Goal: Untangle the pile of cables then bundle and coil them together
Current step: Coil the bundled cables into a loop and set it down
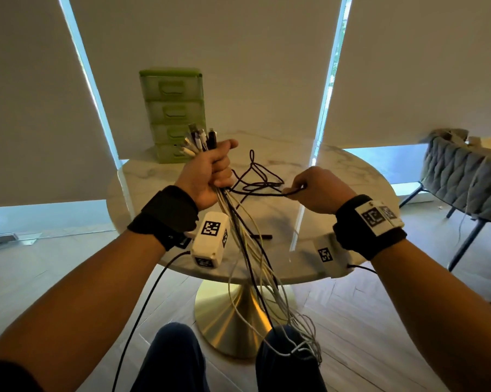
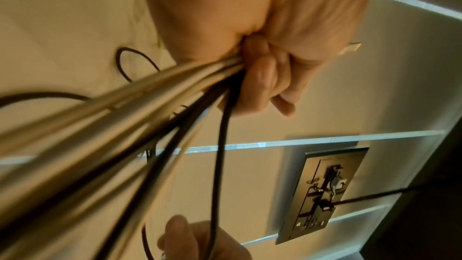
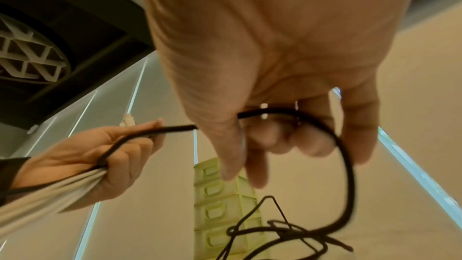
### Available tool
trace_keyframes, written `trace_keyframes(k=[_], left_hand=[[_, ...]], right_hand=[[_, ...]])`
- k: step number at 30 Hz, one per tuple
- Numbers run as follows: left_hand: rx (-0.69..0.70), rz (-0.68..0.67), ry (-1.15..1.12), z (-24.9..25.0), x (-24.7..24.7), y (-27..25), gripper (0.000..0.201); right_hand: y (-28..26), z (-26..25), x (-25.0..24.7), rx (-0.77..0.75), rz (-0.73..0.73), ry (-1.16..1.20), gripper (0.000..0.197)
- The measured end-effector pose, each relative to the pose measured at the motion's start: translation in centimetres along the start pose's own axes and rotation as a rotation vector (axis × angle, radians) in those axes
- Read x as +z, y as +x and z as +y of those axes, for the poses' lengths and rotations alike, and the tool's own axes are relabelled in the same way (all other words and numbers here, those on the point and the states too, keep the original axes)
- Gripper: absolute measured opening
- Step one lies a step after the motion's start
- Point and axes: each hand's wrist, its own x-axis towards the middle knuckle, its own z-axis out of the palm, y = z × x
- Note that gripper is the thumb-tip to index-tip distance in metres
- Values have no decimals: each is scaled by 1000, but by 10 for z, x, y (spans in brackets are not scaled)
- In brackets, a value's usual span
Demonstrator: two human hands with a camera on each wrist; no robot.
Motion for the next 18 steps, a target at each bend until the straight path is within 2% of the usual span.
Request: trace_keyframes(k=[4,7,12,16,18], left_hand=[[-56,-9,155,-2,14,7,24],[-189,-26,515,-20,30,13,23],[-314,-39,945,-65,67,20,3],[-357,-72,1348,-94,84,34,26],[-376,-137,1485,-103,92,37,27]], right_hand=[[-16,19,-8,157,0,-174,37],[-31,33,-13,217,-107,-167,43],[-67,42,-25,132,-270,119,18],[-96,54,-31,17,-273,186,18],[-107,61,-31,0,-246,218,22]])
